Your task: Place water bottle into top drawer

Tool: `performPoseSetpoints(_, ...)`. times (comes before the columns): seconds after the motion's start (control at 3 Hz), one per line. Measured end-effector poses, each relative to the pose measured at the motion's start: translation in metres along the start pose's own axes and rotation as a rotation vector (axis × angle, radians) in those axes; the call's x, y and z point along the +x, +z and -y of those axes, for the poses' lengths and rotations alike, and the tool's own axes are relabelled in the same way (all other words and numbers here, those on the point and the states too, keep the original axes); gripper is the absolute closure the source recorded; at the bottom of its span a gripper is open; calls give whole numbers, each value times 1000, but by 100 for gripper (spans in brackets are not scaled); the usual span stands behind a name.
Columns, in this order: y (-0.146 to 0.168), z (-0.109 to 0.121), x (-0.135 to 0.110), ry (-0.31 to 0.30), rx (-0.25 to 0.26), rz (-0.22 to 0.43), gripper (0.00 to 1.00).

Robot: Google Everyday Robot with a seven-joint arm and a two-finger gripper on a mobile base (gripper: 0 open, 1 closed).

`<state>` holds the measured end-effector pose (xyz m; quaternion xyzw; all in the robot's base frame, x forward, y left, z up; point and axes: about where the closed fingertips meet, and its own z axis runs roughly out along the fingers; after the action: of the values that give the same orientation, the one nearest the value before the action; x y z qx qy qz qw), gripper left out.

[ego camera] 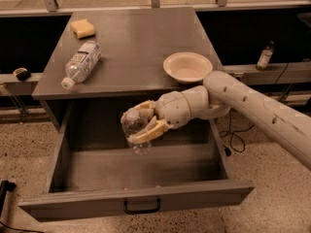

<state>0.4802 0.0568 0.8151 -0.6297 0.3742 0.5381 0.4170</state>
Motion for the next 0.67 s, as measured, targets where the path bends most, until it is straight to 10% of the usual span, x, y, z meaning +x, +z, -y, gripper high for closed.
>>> performPoseSetpoints(0.67,-9,-11,14,44,60,74,100)
